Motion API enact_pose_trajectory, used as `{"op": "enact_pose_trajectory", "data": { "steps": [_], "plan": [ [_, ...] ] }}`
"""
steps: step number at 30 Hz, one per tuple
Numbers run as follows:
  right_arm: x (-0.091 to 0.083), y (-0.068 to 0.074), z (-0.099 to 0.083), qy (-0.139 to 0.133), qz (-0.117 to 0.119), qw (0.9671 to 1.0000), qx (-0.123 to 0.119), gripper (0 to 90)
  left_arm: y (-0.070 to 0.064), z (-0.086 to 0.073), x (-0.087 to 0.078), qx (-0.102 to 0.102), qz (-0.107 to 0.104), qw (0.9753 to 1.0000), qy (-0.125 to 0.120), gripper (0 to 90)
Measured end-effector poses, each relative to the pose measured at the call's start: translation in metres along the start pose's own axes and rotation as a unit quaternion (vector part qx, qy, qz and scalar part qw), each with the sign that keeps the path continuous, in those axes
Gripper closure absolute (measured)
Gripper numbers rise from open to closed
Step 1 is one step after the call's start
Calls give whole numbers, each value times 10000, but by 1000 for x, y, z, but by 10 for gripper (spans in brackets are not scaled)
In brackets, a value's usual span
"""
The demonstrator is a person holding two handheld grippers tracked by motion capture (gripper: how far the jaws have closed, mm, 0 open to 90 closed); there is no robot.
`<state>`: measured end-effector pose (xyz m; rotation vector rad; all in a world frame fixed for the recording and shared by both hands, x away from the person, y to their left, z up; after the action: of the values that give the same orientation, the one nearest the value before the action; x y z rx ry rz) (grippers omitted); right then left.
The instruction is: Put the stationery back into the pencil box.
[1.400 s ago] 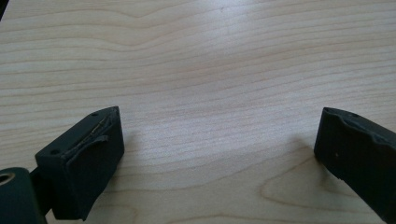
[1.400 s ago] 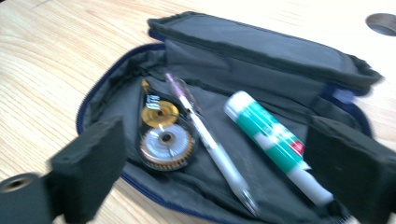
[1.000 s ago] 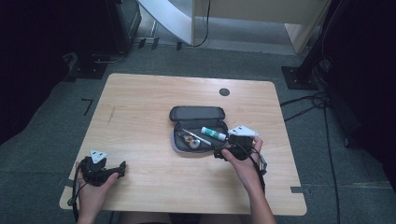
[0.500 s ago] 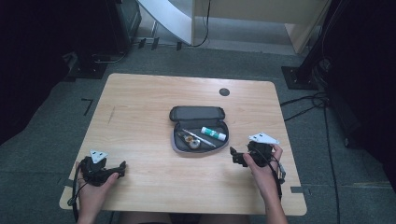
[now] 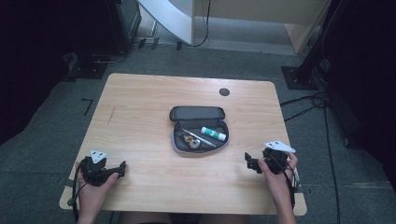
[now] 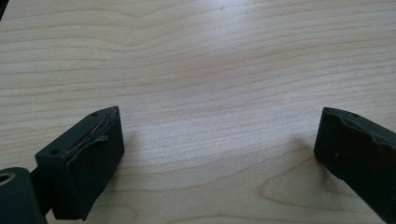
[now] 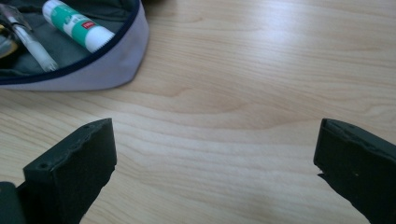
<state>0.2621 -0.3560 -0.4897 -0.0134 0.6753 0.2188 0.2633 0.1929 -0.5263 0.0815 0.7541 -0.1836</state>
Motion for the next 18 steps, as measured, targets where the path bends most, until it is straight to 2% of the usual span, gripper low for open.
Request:
{"op": "enact_pose_trajectory", "data": {
  "steps": [8, 18],
  "plan": [
    [-7, -19, -22, 114, -209, 9996, 176, 0, 0, 0, 0, -1, 0, 10000, -2, 18],
    [-16, -41, -59, 355, -489, 9975, 370, 0, 0, 0, 0, 0, 0, 10000, -1, 18]
  ]
}}
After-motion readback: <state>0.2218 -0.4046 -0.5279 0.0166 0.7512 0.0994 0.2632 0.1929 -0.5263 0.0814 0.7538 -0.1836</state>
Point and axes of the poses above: each handheld gripper's, and its own axes: x roughly forward along the jaws, z roughly out of its top, y roughly to its left, the point moved 1 cm from there along x, roughly forward along the jaws, and after that the axes turned 3 degrees about -y, right-handed, at the moved point
